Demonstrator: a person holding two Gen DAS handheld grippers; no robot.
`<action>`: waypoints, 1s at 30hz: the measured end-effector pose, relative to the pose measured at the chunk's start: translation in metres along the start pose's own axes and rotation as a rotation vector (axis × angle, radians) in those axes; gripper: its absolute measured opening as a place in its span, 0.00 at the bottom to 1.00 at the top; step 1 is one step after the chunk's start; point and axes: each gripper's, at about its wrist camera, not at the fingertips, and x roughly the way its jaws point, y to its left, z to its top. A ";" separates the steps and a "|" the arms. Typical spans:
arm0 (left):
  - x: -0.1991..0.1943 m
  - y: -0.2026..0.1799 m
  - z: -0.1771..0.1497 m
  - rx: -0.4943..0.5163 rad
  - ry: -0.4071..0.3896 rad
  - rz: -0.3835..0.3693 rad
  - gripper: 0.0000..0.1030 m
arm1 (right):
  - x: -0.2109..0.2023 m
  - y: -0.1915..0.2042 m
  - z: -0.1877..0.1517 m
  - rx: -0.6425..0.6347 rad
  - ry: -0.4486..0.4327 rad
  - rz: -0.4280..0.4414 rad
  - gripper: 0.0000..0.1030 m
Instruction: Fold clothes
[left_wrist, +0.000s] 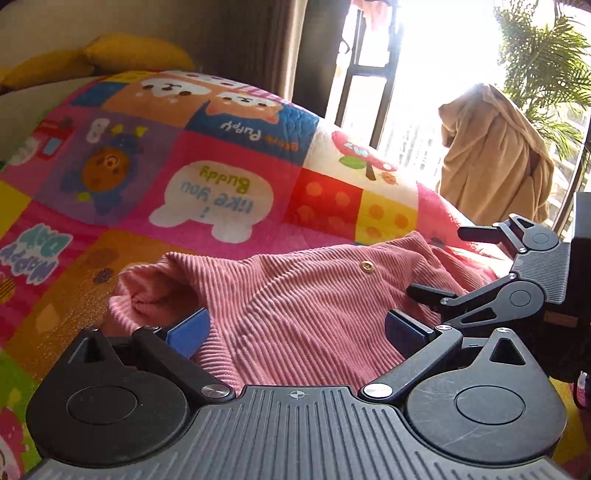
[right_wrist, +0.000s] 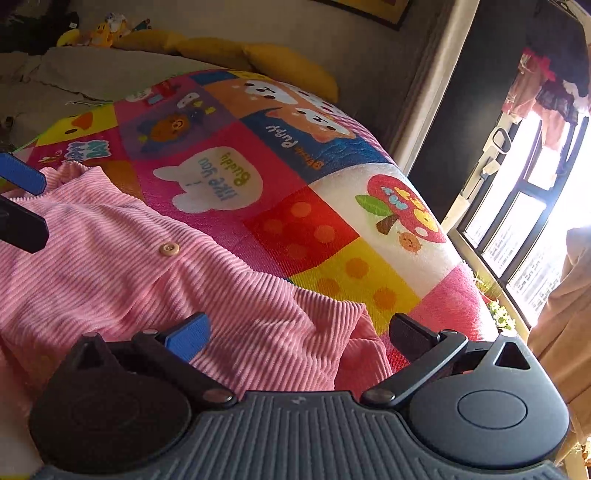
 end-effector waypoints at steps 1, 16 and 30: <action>0.001 0.003 -0.003 0.000 0.016 0.014 1.00 | -0.007 0.000 0.000 0.003 -0.016 0.017 1.00; -0.032 0.040 -0.013 -0.125 0.026 0.147 1.00 | -0.044 0.035 0.007 -0.152 -0.073 0.112 1.00; -0.008 0.074 0.017 -0.504 0.116 -0.285 1.00 | -0.034 0.146 0.034 -0.185 -0.049 0.439 1.00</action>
